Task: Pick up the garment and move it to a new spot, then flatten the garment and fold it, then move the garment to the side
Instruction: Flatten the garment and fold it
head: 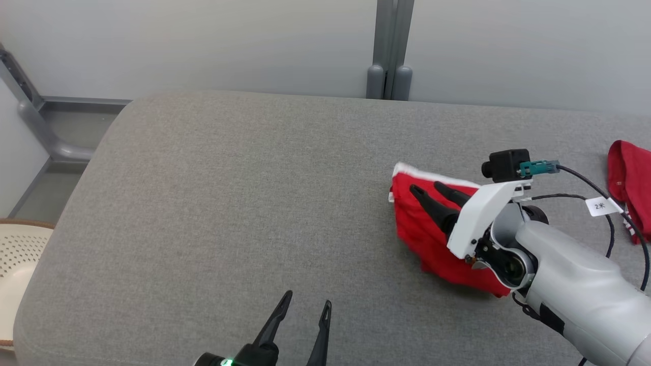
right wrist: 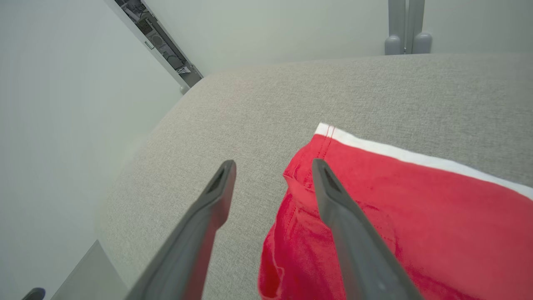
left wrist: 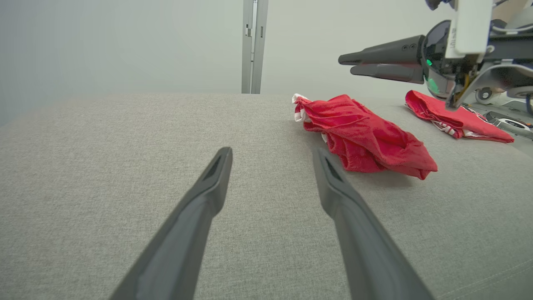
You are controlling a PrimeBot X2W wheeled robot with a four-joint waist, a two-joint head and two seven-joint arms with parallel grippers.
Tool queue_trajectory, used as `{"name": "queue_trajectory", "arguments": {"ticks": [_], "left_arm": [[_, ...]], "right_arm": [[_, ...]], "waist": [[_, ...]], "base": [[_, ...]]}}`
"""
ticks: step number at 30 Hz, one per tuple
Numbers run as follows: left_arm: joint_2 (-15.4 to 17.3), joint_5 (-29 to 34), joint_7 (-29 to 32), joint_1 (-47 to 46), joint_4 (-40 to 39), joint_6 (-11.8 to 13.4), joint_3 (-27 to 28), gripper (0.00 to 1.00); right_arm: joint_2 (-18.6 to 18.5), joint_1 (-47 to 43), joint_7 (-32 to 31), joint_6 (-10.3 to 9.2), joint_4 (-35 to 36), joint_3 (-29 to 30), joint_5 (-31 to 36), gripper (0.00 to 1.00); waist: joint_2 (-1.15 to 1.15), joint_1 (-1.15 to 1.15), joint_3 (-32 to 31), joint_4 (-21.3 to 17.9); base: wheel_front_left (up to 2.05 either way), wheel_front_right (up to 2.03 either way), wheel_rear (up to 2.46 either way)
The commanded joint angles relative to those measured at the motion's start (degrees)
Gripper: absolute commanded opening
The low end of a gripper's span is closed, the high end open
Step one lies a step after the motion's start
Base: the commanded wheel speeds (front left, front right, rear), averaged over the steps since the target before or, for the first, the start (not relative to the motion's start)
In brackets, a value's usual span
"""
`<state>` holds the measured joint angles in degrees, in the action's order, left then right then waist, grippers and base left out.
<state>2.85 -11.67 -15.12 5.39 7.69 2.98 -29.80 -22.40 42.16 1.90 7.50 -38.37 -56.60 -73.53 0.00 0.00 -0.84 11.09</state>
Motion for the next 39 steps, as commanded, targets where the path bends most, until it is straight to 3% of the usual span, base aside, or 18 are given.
{"name": "queue_trajectory", "arguments": {"ticks": [1, 10, 16, 17, 18, 19, 20, 28, 39], "left_arm": [[0.10, -0.66, -0.01, 0.23, 0.08, 0.33, 0.20, 1.00], [0.10, 0.08, 0.00, 1.35, -0.46, 0.33, 1.19, 1.00], [0.10, 0.32, 0.00, 1.74, -0.60, -0.06, 1.64, 1.00], [0.10, 0.36, 0.00, 1.78, -0.59, -0.19, 1.67, 1.00], [0.10, 0.42, 0.00, 1.78, -0.55, -0.29, 1.62, 1.00], [0.10, 0.43, 0.00, 1.75, -0.51, -0.36, 1.58, 1.00], [0.10, 0.53, -0.01, 1.64, -0.45, -0.57, 1.44, 1.00], [0.10, 0.26, 0.00, 0.33, 0.16, -0.99, -0.14, 1.00], [0.10, -0.64, 0.00, -1.50, 0.28, -0.74, -2.13, 1.00]], "right_arm": [[-1.12, -1.06, 1.28, -0.02, 0.56, 0.32, -0.03, 1.00], [-8.00, -4.95, 9.16, -0.01, 3.45, 0.87, 2.36, 1.00], [-11.01, -9.87, 10.03, -0.01, 3.81, 1.58, -0.22, 1.00], [-11.18, -10.51, 9.82, -0.01, 3.99, 1.78, -1.15, 0.92], [-11.04, -11.18, 9.38, -0.01, 4.43, 2.23, -2.75, 0.37], [-10.62, -11.71, 8.88, -0.01, 4.90, 2.72, -4.41, 0.14], [-9.94, -12.47, 7.76, 0.00, 5.90, 3.68, -7.48, 0.00], [-8.90, -14.16, -2.28, 0.00, 6.60, 9.17, -22.45, 0.00], [-6.01, -11.19, -9.87, 0.00, -0.21, 9.88, -24.10, 0.00]], "waist": [[0.00, 0.00, -0.61, -0.66], [0.00, 0.00, -1.82, -3.84], [0.00, 0.00, -2.15, -4.89], [0.00, 0.00, -2.16, -4.91], [0.00, 0.00, -2.17, -4.84], [0.00, 0.00, -2.17, -4.74], [0.00, 0.00, -2.13, -4.53], [0.00, 0.00, -1.54, -0.59], [0.00, 0.00, 0.57, 3.66]], "base": [[0.00, 0.00, 0.00], [0.00, 0.00, 0.00], [0.00, 0.00, 0.00], [0.00, 0.00, 0.00], [0.00, 0.00, 0.00], [0.00, 0.00, 0.00], [0.00, 0.00, 0.00], [0.00, 0.00, 0.00], [0.00, 0.00, 0.00]]}}
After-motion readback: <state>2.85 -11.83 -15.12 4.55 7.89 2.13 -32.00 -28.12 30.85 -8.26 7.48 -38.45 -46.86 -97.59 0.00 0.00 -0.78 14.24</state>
